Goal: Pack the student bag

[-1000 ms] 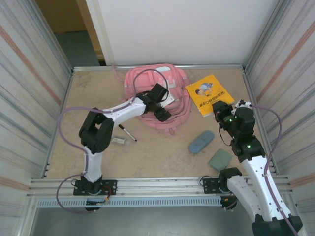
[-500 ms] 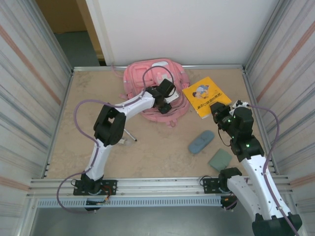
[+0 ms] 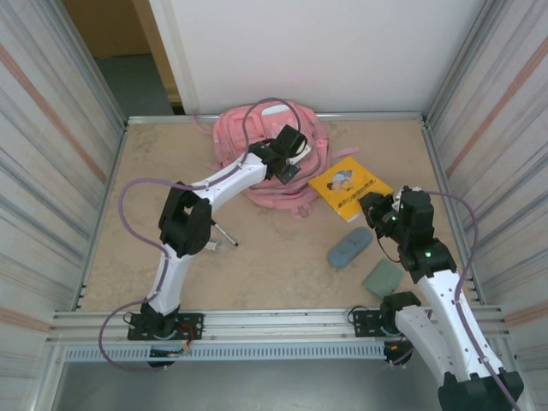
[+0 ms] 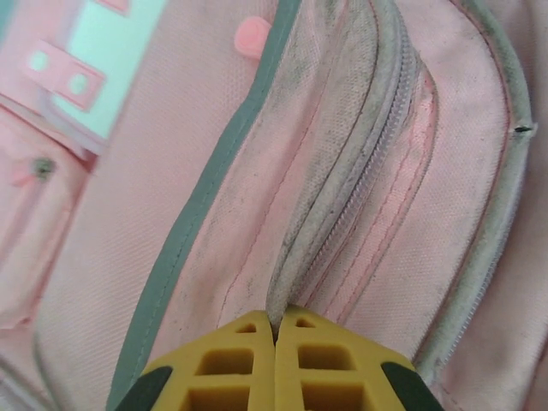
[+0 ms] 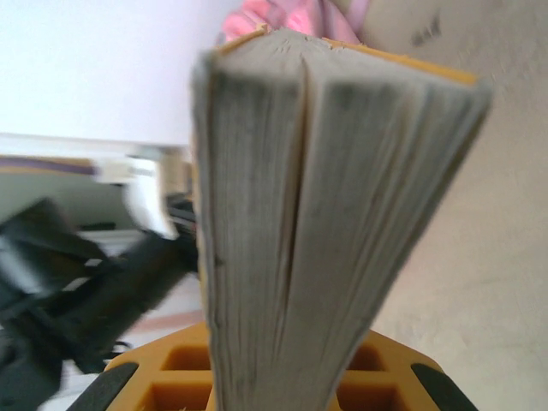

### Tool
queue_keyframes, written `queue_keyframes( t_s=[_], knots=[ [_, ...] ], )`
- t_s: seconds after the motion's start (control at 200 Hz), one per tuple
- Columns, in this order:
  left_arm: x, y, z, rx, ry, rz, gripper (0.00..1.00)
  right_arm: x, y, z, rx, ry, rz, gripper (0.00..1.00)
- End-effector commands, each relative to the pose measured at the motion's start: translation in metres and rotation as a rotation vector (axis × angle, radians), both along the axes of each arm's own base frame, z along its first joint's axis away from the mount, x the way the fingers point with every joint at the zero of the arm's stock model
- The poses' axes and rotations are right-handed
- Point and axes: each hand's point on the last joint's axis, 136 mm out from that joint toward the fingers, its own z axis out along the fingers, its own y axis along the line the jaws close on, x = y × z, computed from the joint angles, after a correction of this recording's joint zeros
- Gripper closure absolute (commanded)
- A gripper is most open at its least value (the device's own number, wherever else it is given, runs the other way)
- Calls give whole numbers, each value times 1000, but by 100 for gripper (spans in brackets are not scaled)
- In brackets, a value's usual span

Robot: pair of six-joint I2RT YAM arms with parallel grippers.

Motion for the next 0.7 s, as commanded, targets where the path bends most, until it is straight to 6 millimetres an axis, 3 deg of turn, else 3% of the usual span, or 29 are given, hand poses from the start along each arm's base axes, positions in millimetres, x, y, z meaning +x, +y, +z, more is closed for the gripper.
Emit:
queue_keyframes(
  t_s=[0.0,0.155,0.256,0.446,0.491,0.697],
  knots=[
    [9,7,95,-79,-200,53,100,-8,24,7,112,10,98,100],
    [22,17,130,-68,-311,116,100,-9,46,12,166,21,186,100],
    [23,10,144,-87,-324,90,100,1,59,8,159,39,254,100],
    [9,2,169,-151,-326,70,100,34,81,19,195,-44,290,100],
    [4,2,177,-175,-325,68,100,43,83,29,207,-89,279,100],
    [-10,2,197,-291,-296,89,100,86,90,40,201,-169,201,100]
  ],
)
